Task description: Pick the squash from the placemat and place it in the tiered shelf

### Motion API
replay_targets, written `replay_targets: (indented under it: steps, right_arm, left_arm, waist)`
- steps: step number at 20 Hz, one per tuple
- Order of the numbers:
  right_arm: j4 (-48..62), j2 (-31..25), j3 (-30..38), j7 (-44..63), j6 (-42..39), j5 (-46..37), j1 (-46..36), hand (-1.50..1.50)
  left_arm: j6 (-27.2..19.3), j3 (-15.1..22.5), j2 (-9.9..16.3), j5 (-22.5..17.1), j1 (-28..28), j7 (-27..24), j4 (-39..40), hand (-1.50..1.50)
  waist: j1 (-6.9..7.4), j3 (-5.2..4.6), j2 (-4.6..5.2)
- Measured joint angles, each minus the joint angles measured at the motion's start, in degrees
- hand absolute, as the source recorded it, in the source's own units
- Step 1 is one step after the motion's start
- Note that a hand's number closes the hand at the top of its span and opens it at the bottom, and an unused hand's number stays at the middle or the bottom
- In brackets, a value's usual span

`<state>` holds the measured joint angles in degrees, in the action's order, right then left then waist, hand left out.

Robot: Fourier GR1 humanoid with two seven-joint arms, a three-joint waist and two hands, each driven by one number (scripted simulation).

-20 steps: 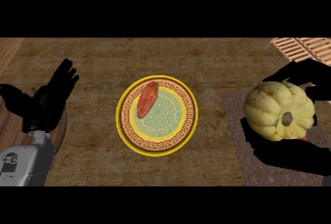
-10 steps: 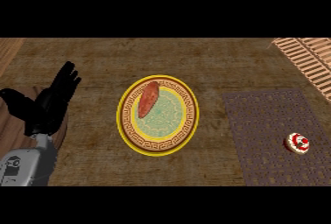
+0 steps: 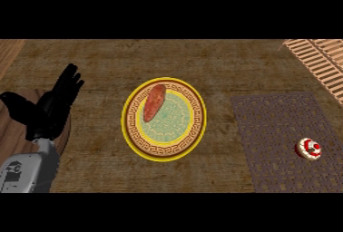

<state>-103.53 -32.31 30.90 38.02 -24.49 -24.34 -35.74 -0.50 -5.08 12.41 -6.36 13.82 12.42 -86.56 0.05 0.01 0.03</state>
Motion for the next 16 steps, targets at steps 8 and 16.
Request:
replay_targets:
  steps: [8, 16]
  right_arm:
    - [15.8, -6.6, 6.0, -14.0, 3.8, 1.2, 3.0, 1.50]
    - [28.9, -11.9, 7.6, -25.7, 6.8, 2.5, 4.7, 1.50]
  left_arm:
    - [0.6, -0.5, -0.3, 0.0, 0.5, -0.2, 0.5, 0.00]
    - [1.1, -1.3, -0.1, 0.3, 1.5, 0.1, 1.5, 0.00]
  waist:
    - [0.10, 0.02, 0.05]
    - [0.11, 0.00, 0.03]
